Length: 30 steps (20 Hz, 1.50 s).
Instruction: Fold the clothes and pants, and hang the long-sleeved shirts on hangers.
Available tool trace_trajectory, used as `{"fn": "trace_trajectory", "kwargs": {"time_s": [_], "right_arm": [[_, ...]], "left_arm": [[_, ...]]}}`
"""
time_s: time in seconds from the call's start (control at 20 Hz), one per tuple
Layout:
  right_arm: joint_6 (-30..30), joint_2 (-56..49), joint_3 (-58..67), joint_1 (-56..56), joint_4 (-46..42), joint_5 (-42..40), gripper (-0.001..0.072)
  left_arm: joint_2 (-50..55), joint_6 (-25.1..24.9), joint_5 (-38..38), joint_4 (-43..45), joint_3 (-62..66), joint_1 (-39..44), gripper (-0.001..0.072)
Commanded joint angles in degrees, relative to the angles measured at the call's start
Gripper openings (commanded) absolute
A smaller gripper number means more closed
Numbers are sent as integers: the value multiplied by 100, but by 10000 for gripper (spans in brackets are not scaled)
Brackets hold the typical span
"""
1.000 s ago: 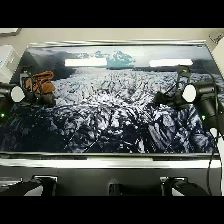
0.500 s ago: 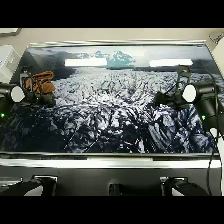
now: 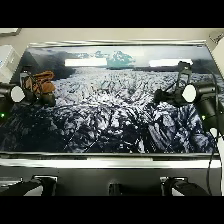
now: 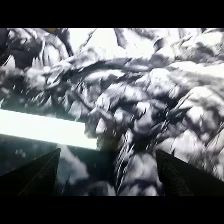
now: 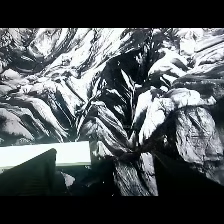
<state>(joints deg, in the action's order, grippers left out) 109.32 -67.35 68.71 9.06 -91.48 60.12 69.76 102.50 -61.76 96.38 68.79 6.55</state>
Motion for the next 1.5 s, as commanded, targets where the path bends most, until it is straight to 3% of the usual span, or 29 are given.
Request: {"fn": "trace_trajectory", "kwargs": {"time_s": [0.0, 0.1, 0.15, 0.2, 0.3, 0.35, 0.4, 0.45, 0.55, 0.6, 0.95, 1.25, 1.3, 1.4, 1.45], "right_arm": [[-4, -2, 2, 7, 9, -369, 682], [-79, -4, 2, 7, 4, -538, 682], [-146, -4, 2, 7, -17, -577, 682], [-225, -4, 2, 7, -17, -588, 682], [-243, -2, 2, 7, -13, -560, 682], [-240, -2, 2, 7, -11, -529, 682], [-238, -4, 2, 7, -2, -472, 681], [-238, -4, 2, 7, 15, -444, 681], [-236, -4, 2, 7, 116, -457, 681], [-238, -2, 2, 7, 151, -457, 681], [-238, -2, 2, 7, 273, -450, 681], [-236, -2, 2, 7, 280, -361, 681], [-236, -2, 2, 7, 280, -291, 681], [-236, -2, 2, 7, 280, -153, 681], [-236, -2, 2, 7, 282, -103, 681]], "left_arm": [[68, 55, 1888, -59, 17, -4, 719], [380, 57, 3921, 44, 444, -168, 694], [767, 57, 4022, 149, 1027, -380, 659], [1340, 140, 3230, 179, 1941, -719, 659], [2691, 1351, 498, 127, 4004, -1545, 662], [3364, 1709, -702, -238, 4861, -2009, 689], [3847, 1705, -1434, -894, 5348, -2433, 720], [4111, 1696, -1650, -1779, 5359, -2835, 720], [4144, 1434, -1038, -3250, 4568, -3348, 720], [4151, 1355, -767, -3571, 4264, -3449, 720], [4430, 1276, 730, -3578, 3768, -3077, 720], [4798, 1285, 1117, -3578, 3768, -2820, 714], [4822, 1300, 1119, -3578, 3768, -2820, 618], [4830, 1252, 1082, -3580, 3770, -2830, 157], [4813, 1060, 1040, -3602, 3777, -2824, 29]]}}
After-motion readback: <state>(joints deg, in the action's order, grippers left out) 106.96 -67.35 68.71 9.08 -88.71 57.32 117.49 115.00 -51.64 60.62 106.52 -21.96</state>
